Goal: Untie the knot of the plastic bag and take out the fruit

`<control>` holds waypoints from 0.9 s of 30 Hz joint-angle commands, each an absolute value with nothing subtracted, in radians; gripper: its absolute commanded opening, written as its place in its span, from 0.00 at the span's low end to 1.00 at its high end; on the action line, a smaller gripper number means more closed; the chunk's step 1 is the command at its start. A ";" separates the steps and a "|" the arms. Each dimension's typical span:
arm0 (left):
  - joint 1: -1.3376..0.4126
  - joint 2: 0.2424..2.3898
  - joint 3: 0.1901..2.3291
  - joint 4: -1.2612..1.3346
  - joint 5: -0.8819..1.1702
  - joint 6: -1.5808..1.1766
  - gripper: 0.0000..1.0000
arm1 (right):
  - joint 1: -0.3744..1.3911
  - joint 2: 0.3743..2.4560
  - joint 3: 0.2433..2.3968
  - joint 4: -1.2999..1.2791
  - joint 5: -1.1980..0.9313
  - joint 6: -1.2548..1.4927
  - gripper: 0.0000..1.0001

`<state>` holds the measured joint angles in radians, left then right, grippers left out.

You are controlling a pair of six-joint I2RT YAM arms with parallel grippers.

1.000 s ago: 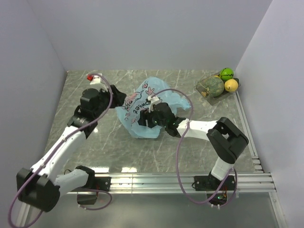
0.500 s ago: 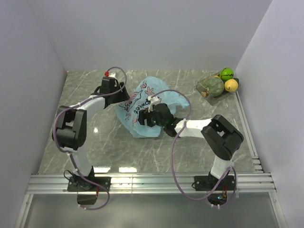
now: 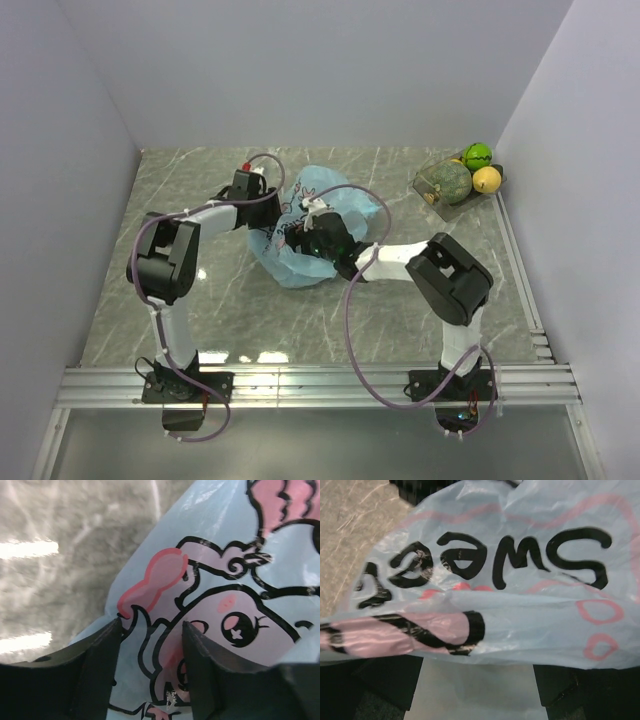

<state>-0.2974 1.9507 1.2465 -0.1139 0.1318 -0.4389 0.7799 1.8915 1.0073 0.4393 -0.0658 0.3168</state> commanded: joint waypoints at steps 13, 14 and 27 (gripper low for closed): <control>-0.342 1.861 1.083 -0.083 0.293 -0.506 0.43 | 0.781 2.034 1.181 0.325 -0.018 0.268 0.84; -0.344 1.856 1.072 -0.078 0.304 -0.517 0.40 | 0.782 2.037 1.187 0.316 -0.014 0.267 0.81; -0.351 1.784 1.023 -0.043 0.391 -0.566 0.08 | 0.802 2.082 1.249 0.192 0.026 0.273 0.40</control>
